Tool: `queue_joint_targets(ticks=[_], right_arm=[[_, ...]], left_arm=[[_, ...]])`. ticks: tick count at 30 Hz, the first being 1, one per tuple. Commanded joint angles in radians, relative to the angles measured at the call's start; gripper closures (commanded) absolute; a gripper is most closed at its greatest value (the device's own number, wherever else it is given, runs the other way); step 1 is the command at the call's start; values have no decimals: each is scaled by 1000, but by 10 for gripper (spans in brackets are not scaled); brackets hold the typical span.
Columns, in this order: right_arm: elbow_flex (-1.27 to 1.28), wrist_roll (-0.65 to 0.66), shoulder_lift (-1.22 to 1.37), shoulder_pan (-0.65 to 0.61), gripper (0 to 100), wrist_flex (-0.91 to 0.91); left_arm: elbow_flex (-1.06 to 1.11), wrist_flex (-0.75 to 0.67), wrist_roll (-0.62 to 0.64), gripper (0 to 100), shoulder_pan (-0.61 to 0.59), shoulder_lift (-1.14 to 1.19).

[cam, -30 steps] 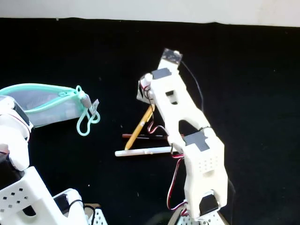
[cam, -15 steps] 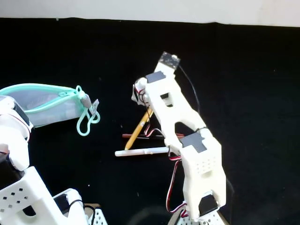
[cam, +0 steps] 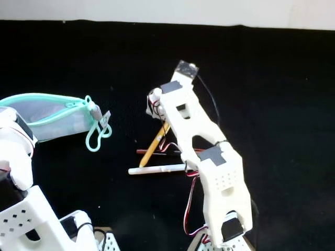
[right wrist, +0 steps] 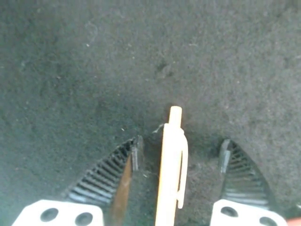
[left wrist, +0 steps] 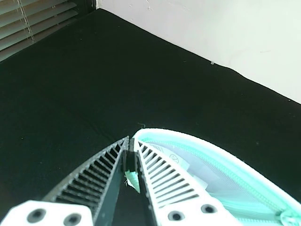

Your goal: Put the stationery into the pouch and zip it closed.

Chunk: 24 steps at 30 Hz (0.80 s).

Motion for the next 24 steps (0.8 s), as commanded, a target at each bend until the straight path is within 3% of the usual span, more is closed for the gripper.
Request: queue_joint_targets(ticks=[1, 5, 13, 24], right_arm=[[-28, -3, 8, -10, 867, -10], [-30, 92, 8, -8, 991, -16], [-30, 144, 7, -7, 992, -8], [-45, 149, -159, -5, 992, 219]], left_arm=[[33, 5, 8, 993, 7, 30], [35, 5, 8, 993, 7, 30], [35, 5, 8, 993, 7, 30], [35, 5, 8, 993, 7, 30]])
